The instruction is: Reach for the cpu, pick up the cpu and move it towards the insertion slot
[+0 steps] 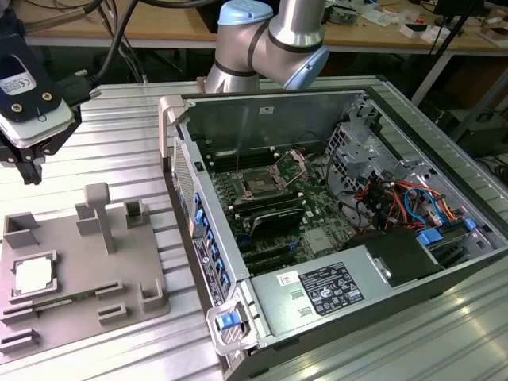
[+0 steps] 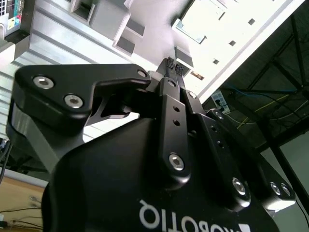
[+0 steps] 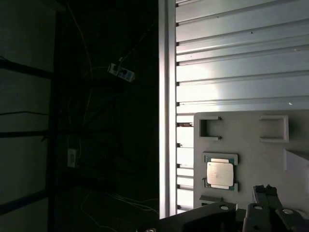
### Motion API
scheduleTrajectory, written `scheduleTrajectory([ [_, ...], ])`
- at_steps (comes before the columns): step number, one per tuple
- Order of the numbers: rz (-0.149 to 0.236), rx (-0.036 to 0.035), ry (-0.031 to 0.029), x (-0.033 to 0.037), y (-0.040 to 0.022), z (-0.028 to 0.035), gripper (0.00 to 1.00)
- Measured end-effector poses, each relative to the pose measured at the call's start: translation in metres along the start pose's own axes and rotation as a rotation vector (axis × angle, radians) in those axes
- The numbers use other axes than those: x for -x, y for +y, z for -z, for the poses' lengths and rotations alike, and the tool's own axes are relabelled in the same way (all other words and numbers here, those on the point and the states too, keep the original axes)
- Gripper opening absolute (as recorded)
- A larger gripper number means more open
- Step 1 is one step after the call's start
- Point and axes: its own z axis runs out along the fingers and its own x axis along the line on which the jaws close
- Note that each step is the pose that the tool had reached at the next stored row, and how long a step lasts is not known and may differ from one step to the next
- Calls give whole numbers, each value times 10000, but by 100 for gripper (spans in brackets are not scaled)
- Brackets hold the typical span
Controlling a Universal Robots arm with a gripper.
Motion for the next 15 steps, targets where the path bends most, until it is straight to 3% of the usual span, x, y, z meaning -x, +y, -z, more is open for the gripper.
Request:
scheduleTrajectory([
  [15,0,0,3,-66,1,-1,11],
])
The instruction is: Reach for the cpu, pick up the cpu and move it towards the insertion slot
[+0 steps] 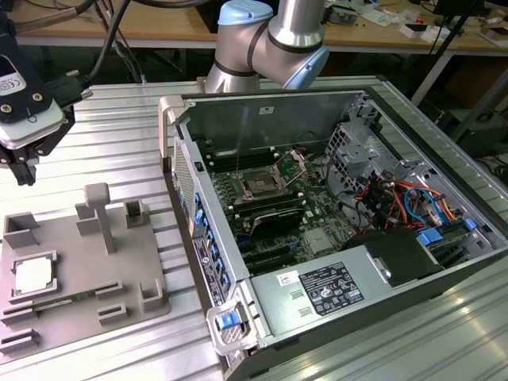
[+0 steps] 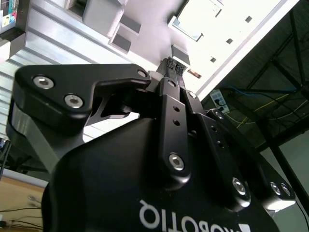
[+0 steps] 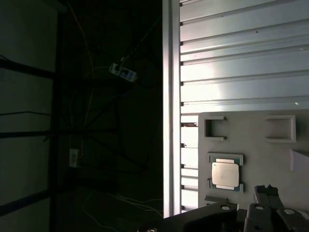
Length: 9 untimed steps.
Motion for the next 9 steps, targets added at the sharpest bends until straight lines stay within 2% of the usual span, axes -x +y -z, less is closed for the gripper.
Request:
scheduleTrajectory([
  [9,0,0,0,-47,1,-1,11],
])
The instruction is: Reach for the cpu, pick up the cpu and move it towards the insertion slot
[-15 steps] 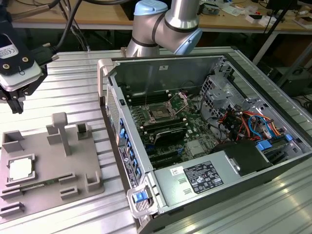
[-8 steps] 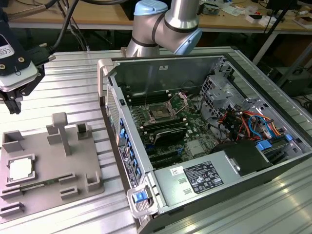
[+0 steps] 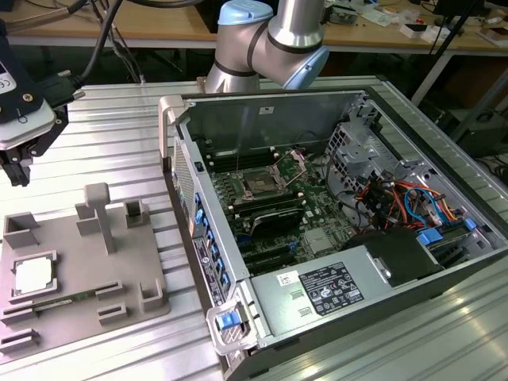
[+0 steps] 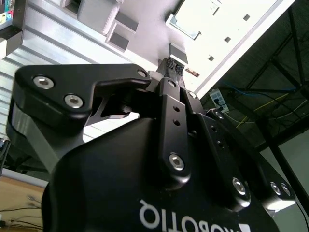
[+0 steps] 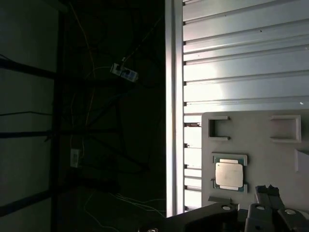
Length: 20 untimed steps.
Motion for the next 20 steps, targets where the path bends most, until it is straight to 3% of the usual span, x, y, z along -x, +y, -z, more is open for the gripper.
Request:
scheduleTrajectory([
  [20,0,-1,2,-112,2,-1,11],
])
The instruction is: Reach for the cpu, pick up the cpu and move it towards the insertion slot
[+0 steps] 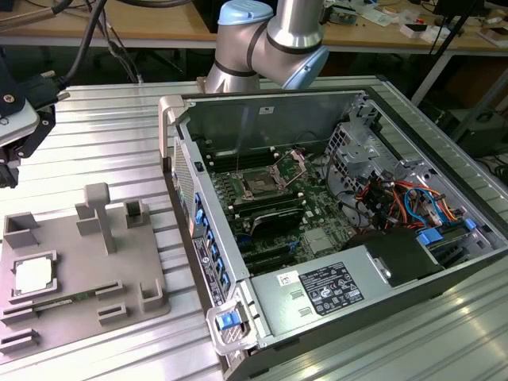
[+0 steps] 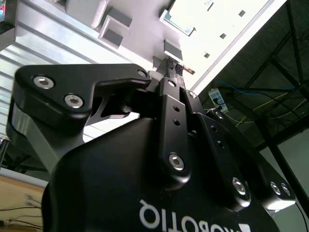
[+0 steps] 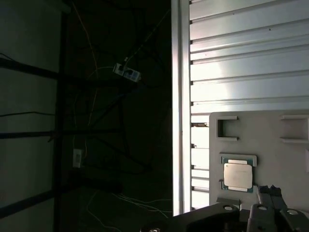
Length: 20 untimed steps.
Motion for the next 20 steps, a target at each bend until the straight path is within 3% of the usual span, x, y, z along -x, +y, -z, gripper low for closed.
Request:
scheduleTrajectory([
  [20,0,0,0,-193,4,-1,11],
])
